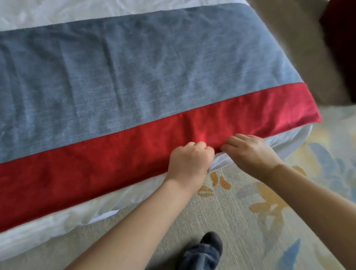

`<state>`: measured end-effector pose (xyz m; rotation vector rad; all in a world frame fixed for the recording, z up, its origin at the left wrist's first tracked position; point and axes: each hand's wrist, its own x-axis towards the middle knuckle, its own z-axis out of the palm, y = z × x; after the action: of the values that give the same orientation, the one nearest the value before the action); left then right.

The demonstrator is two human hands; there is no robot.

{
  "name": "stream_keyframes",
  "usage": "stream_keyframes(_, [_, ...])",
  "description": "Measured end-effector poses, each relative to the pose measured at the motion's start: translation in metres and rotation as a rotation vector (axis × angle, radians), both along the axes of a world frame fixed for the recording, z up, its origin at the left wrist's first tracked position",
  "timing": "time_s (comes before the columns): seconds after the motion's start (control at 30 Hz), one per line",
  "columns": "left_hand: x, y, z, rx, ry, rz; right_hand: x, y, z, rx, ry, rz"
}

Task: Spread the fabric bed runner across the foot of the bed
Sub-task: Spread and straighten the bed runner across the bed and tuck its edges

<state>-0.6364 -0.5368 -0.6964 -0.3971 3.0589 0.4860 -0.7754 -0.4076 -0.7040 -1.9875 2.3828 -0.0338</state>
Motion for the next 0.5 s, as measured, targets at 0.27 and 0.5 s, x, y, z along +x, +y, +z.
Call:
stream_keyframes(0.27, [-0.009, 0.016, -0.025, -0.066, 0.059, 0.054, -0.016, 0.049, -0.022, -0.052, -0.102, 0.043])
stream_keyframes(0.5, [-0.039, 0.034, -0.025, -0.055, 0.077, 0.184, -0.08, 0.049, -0.011, -0.163, -0.064, -0.104])
